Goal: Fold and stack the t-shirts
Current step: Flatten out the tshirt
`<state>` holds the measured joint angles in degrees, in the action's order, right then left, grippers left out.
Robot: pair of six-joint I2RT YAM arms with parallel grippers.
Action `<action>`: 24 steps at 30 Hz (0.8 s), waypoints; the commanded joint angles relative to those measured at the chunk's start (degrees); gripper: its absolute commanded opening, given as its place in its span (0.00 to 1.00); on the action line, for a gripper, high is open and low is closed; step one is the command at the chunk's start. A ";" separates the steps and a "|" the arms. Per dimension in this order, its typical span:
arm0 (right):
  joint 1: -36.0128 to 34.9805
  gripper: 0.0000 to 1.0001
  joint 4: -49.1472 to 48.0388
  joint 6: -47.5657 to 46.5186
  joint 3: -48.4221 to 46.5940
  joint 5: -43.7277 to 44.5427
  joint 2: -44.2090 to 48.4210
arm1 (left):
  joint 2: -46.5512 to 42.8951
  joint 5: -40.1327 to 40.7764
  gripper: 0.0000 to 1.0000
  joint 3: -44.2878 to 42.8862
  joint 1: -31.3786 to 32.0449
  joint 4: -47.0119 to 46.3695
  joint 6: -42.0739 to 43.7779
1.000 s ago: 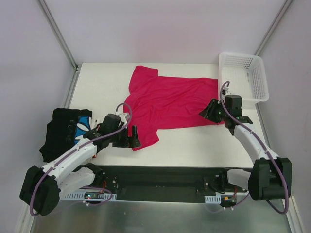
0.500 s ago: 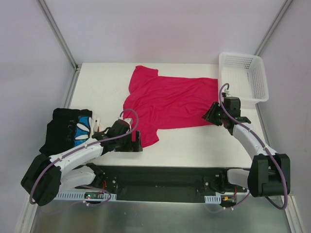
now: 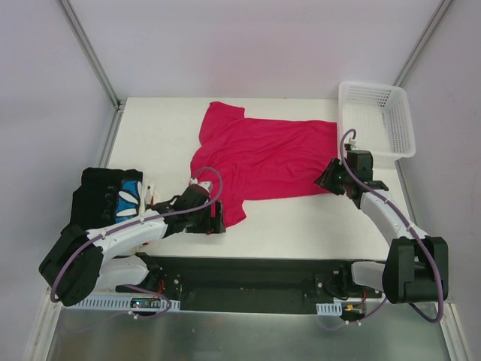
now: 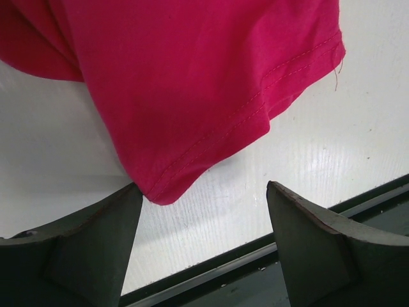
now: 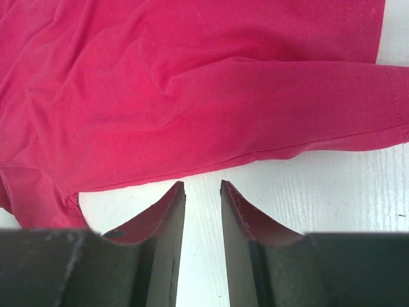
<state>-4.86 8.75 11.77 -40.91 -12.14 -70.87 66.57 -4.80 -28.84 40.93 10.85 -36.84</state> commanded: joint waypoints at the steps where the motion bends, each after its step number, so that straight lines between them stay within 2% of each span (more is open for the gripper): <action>1: 0.99 0.31 -0.76 -0.43 -0.67 1.07 0.47 | 1.20 1.02 0.74 1.59 1.35 3.21 -2.62; 2: 1.08 0.31 -0.76 -0.43 -0.67 1.07 0.47 | 1.20 1.19 0.67 1.68 1.52 3.12 -2.71; 5: 1.35 0.31 -0.76 -0.43 -0.67 0.98 0.38 | 1.37 1.63 0.58 1.51 1.79 3.21 -2.71; 8: 1.52 0.31 -0.76 -0.61 -0.58 0.98 0.29 | 1.99 1.72 0.54 1.16 1.87 3.21 -2.54; 11: 1.61 0.31 -0.76 -0.87 -0.32 1.42 0.12 | 2.78 2.07 0.28 0.45 2.05 3.21 -2.10; 12: 1.61 0.31 -0.67 -1.05 -0.32 1.68 0.03 | 3.22 2.07 0.14 0.02 2.23 3.21 -1.92; 15: 1.87 0.31 -0.84 -1.13 -0.49 2.56 -0.93 | 4.10 2.16 0.00 -1.04 2.23 3.21 -1.22; 17: 1.96 0.32 -0.93 -1.05 -0.67 3.26 -1.81 | 4.19 1.99 0.00 -1.57 2.32 3.21 -0.60; 19: 2.66 0.38 -0.67 -1.31 -1.10 4.75 -2.60 | 4.01 1.90 0.00 -2.53 2.32 3.21 0.01; 24: 4.69 0.39 -0.23 -1.05 -2.42 4.85 -2.78 | 2.34 3.74 0.00 -7.36 2.40 5.93 3.25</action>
<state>-1.58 8.86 11.07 -40.91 -8.93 -74.02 70.24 -3.68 -30.81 42.81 13.82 -37.26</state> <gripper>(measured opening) 0.384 0.006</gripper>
